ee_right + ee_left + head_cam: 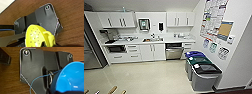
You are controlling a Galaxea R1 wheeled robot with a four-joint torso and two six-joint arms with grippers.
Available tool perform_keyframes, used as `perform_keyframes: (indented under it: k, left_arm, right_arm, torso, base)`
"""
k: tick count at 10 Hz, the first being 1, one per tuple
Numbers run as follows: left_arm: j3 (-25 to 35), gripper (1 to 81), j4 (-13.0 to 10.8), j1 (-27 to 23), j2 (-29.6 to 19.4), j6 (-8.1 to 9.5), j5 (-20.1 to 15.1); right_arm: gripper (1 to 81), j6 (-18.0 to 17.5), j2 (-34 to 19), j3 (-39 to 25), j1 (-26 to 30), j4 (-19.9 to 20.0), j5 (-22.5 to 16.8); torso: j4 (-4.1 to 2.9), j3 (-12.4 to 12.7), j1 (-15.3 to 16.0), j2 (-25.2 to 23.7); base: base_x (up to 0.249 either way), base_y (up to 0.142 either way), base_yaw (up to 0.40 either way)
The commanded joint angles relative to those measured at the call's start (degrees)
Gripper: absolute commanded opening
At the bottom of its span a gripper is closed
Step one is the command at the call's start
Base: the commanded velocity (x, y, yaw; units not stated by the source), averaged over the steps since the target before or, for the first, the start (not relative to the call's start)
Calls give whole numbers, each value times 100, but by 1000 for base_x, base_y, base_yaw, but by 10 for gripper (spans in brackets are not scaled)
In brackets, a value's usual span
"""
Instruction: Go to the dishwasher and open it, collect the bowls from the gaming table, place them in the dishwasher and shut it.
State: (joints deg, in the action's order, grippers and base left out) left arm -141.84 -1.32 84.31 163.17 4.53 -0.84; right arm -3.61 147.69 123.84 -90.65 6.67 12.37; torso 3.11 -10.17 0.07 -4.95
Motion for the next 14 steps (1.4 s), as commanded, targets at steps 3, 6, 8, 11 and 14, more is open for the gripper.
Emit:
perform_keyframes:
  k: [3, 6, 8, 11, 14]
  left_arm:
    - [34, 10, -35, -252, -56, -23, -338]
    - [33, 10, -35, -252, -56, -23, -338]
    - [33, 10, -35, -252, -47, -23, -338]
    - [33, 10, -44, -252, -39, -23, -338]
    - [33, 10, -27, -252, -39, -23, -338]
  right_arm:
    - [10, 27, -176, -54, 183, -131, -306]
    - [10, 27, -176, -72, 191, -131, -314]
    - [10, 27, -167, -54, 183, -131, -314]
    - [10, 27, -167, -54, 174, -131, -314]
    - [10, 27, -167, -54, 174, -131, -314]
  torso:
    - [0, 0, 0, 0]
    - [0, 0, -2, 0]
    - [0, 0, 0, 2]
    - [0, -2, 2, 2]
    - [0, 0, 0, 2]
  base:
    - [232, 0, 0]
    - [234, 0, 0]
    - [234, 0, 0]
    - [236, 0, 0]
    - [236, 0, 0]
